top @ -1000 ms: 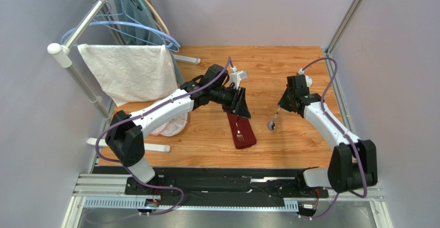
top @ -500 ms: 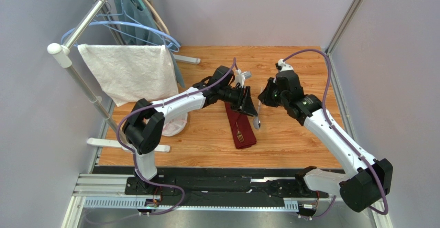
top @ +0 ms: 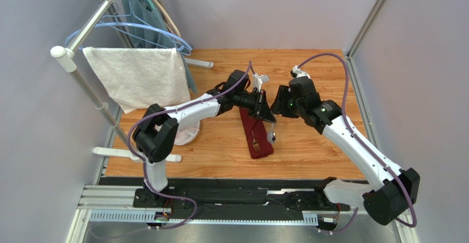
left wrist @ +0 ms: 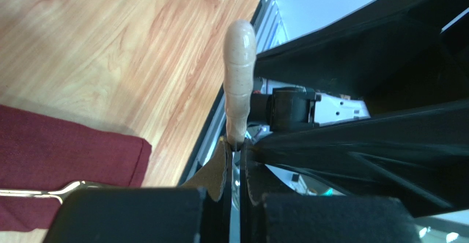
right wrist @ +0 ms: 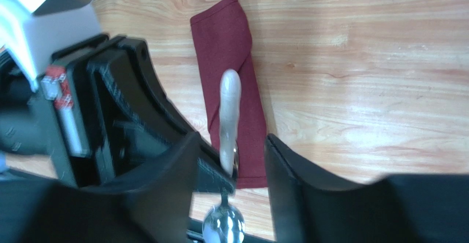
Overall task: Fold the napkin into a case and place the utensils inside
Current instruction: Pass from the right arm to the left, then pass from the left arm to the right
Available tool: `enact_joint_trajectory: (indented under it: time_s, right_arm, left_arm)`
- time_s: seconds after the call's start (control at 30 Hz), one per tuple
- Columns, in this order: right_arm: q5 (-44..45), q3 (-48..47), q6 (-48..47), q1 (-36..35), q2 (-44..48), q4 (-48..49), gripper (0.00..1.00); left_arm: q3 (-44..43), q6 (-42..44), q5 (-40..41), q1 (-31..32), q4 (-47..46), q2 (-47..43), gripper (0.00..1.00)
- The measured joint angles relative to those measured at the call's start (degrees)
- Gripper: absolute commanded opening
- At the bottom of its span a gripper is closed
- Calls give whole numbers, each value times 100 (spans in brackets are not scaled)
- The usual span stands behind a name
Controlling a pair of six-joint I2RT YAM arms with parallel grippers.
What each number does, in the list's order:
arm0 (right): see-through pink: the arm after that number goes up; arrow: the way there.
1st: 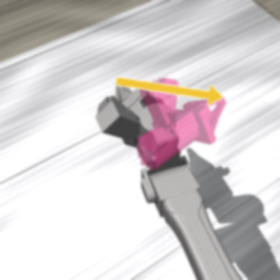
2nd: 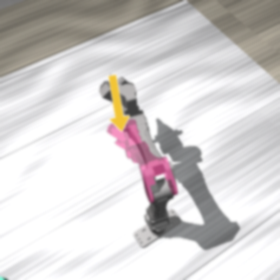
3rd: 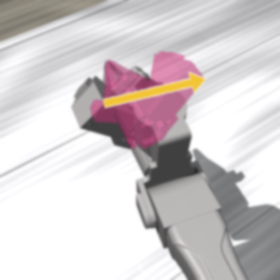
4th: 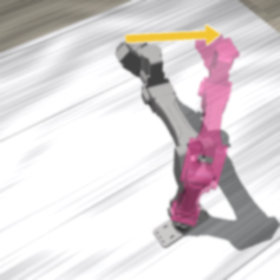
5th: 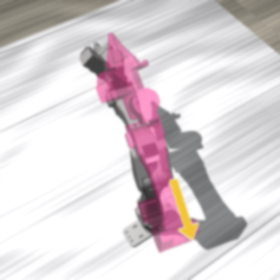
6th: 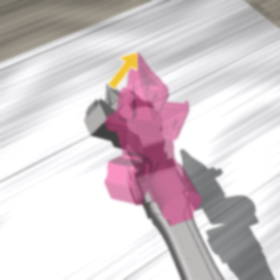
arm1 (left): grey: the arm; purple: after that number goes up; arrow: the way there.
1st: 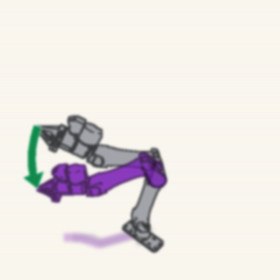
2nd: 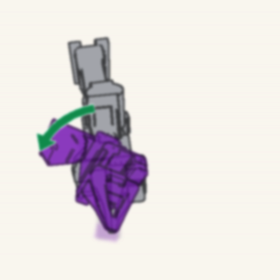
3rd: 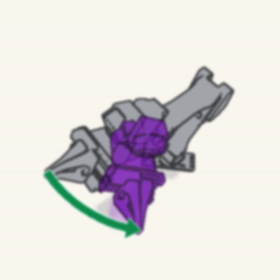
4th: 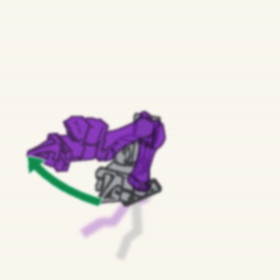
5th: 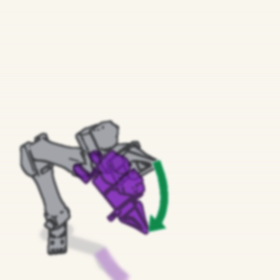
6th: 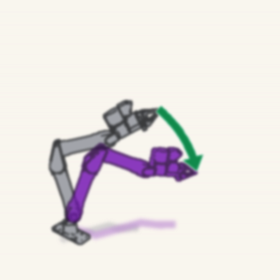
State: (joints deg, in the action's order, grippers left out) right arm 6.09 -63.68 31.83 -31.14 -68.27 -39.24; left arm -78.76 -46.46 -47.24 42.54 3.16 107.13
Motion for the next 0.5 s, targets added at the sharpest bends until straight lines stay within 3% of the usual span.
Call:
enact_joint_trajectory:
  time_s: [0.23, 0.37, 0.5]
  right_arm:
    - [-1405, 560, -188, 616, 1272, -179, 58]
    - [-2568, 1550, 85, 579, 1926, 474, 56]
    - [-3233, 2326, 614, 542, 1838, 1110, 49]
  left_arm:
    - [780, -474, -234, -428, -1196, -42, 0]
    - [1174, -1064, -323, -706, -2085, -42, 0]
    - [1510, -1766, -317, -730, -3364, -42, 0]
